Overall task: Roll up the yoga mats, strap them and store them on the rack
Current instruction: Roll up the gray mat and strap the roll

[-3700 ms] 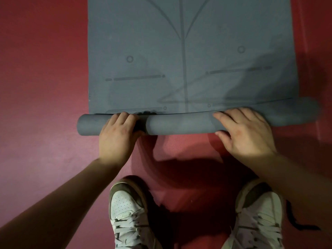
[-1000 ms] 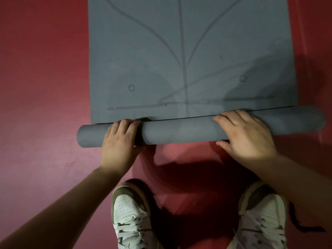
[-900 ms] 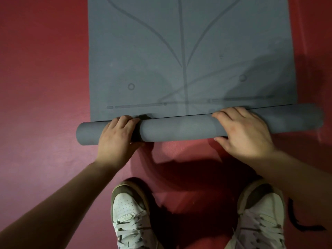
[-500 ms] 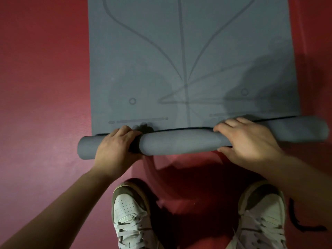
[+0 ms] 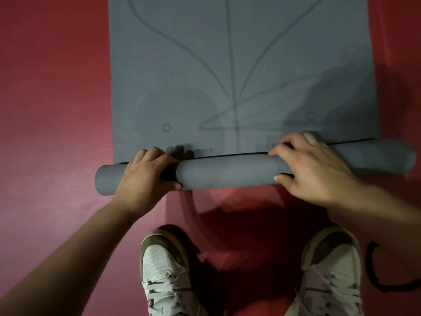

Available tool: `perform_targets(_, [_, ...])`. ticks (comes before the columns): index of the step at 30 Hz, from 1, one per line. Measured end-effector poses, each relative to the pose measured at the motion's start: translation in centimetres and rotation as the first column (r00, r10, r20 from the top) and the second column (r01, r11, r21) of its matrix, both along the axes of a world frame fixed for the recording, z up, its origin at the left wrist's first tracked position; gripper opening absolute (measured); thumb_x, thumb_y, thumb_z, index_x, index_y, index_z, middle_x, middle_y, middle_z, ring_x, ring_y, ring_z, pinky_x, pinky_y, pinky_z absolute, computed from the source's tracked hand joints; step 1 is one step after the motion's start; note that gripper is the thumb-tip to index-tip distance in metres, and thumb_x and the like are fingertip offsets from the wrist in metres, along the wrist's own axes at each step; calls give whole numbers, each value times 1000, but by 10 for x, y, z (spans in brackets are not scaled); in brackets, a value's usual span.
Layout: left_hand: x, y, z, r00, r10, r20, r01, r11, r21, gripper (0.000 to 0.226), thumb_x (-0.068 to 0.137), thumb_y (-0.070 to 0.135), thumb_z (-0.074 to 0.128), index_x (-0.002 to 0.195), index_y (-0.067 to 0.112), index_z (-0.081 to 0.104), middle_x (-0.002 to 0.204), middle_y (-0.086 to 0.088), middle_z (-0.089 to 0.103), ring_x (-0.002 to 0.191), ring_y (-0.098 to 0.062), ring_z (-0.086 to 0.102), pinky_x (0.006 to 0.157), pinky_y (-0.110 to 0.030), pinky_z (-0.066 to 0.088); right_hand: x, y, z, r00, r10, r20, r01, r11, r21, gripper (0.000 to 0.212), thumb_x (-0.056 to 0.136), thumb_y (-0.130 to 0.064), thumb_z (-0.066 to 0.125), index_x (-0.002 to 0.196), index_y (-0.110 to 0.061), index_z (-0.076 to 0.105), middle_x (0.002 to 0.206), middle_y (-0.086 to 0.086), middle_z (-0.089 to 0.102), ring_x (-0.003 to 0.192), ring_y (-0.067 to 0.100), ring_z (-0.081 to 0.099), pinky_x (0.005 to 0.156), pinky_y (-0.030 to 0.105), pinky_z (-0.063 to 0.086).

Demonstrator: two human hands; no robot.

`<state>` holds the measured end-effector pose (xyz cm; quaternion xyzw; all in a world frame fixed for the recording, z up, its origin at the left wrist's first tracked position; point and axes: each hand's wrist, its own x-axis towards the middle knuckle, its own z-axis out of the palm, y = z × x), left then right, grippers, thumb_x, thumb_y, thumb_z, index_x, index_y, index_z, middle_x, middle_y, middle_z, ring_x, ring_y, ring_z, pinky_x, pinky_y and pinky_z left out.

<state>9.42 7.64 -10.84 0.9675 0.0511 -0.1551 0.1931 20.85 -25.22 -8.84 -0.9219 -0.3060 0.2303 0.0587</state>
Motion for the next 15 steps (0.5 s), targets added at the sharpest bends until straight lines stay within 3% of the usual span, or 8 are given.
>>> perform_targets(6, [-2,-5,3,999,33,32,-33,999,-4,58,72,28,85,126,22,64,107,1,62,100,-24,52,78,-32,38,-5,5,3,994,18,110,-21,999,34,52,72,-33,75,120,-21,58,105,-1,60,98,27,55,80,40,52])
perform_targets(9, [-3,-5,1,996,71,44,-71,997,-12,53,73,26,84,119,16,61,108,-2,63,100,-27,53,78,-34,39,-4,5,3,994,11,111,-16,999,40,46,75,-31,73,117,-23,55,105,-1,61,97,27,56,77,39,53])
perform_targets(12, [-5,-6,-4,994,10,109,-16,998,55,39,84,34,72,117,15,63,111,-5,59,103,-30,50,85,-43,44,-5,4,-2,990,-15,142,7,998,62,41,77,-27,71,116,-21,61,108,1,61,97,28,56,82,39,50])
perform_targets(15, [-6,-9,-5,984,78,163,-96,990,107,37,87,30,71,121,16,66,115,-12,53,101,-32,41,86,-47,43,-6,4,-7,979,-55,194,35,994,105,38,79,-22,71,117,-17,66,112,4,59,100,31,52,83,42,46])
